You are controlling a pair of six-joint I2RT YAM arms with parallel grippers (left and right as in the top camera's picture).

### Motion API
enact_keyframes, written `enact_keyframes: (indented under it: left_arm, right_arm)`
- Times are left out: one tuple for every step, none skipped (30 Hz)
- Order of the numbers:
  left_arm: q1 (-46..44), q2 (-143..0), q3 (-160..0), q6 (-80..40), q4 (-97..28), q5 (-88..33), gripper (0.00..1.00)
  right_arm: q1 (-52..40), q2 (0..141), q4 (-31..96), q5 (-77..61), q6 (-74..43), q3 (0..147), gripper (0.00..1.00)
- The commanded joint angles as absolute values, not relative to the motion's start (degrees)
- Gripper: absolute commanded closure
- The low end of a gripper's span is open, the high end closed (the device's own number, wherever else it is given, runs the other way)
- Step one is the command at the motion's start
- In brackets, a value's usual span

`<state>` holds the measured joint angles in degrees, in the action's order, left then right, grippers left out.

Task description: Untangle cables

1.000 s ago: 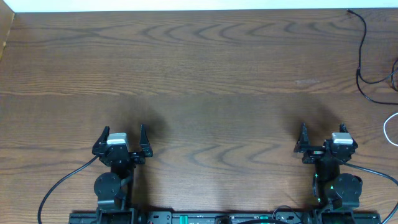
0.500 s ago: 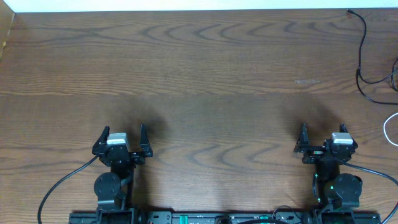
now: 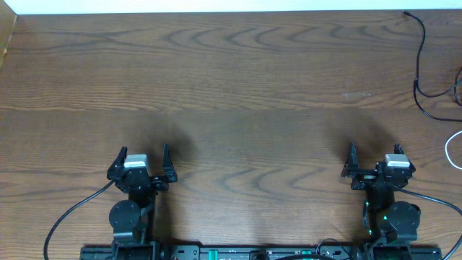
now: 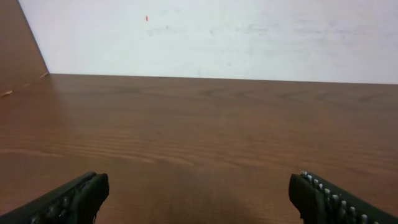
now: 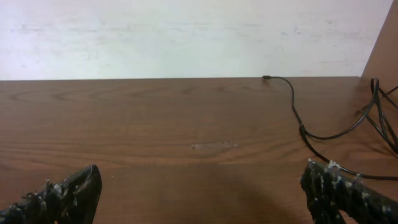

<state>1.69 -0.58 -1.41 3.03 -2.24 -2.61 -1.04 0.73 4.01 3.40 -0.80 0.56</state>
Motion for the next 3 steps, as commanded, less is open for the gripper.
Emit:
enact_keyframes:
  left_arm:
    - [1.4, -0.2, -0.2, 3.4, -4.0, -0.8, 0.02]
    - [1.4, -0.2, -0.2, 3.4, -4.0, -0.8, 0.02]
    - [1.4, -0.2, -0.2, 3.4, -4.0, -0.8, 0.02]
  right_arm:
    - [-0.7, 0.3, 4.1, 3.0, -0.1, 0.3, 0.01]
    - [-0.7, 0.3, 4.1, 3.0, -0.1, 0.3, 0.01]
    - [-0.7, 0.3, 4.1, 3.0, -0.1, 0.3, 0.01]
